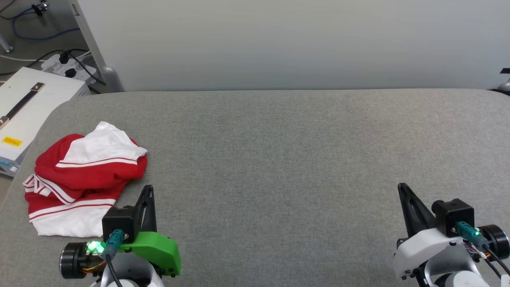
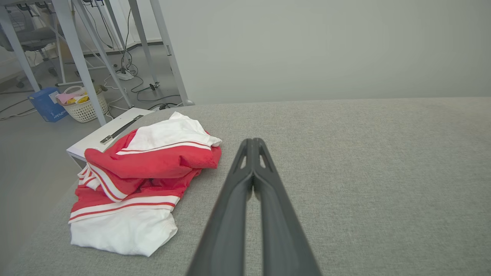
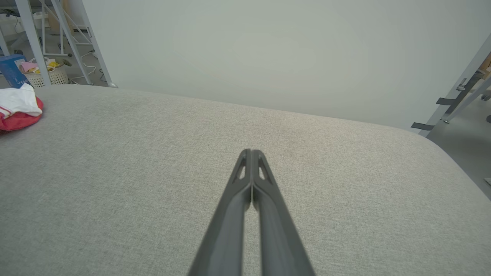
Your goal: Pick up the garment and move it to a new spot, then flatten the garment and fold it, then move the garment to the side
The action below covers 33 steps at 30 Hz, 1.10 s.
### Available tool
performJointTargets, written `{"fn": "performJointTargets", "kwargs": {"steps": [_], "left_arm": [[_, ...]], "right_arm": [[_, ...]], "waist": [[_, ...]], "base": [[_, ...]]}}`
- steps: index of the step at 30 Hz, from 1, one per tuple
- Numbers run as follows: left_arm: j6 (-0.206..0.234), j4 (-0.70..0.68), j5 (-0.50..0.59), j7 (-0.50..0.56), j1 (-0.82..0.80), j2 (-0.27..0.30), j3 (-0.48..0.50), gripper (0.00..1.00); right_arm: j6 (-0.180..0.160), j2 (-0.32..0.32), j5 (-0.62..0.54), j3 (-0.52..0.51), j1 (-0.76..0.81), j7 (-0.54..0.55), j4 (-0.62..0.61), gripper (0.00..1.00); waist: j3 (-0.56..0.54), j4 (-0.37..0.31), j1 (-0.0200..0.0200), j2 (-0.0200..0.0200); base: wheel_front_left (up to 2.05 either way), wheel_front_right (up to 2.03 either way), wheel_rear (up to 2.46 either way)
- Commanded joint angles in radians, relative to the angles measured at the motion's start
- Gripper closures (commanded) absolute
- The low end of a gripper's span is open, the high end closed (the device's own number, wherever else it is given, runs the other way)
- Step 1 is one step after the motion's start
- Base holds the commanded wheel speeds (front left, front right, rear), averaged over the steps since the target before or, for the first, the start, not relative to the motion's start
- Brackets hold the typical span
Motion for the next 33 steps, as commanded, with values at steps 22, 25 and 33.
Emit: {"fn": "performJointTargets", "kwargs": {"steps": [22,25,33], "left_arm": [[0.004,-0.003,0.009,-0.001,-0.013,-0.005,0.002,1.00],[0.004,-0.003,0.009,-0.001,-0.013,-0.005,0.002,1.00],[0.002,0.000,-0.004,-0.004,0.000,0.000,0.000,0.00]], "right_arm": [[-0.001,0.001,-0.010,0.001,-0.016,0.003,-0.004,1.00],[-0.001,0.001,-0.010,0.001,-0.016,0.003,-0.004,1.00],[0.000,0.000,0.006,-0.001,0.000,-0.004,0.001,0.00]], "waist": [[0.000,0.000,0.0000,0.0000],[0.000,0.000,0.0000,0.0000],[0.000,0.000,0.0000,0.0000]], "base": [[0.00,0.00,0.00],[0.00,0.00,0.00],[0.00,0.00,0.00]]}}
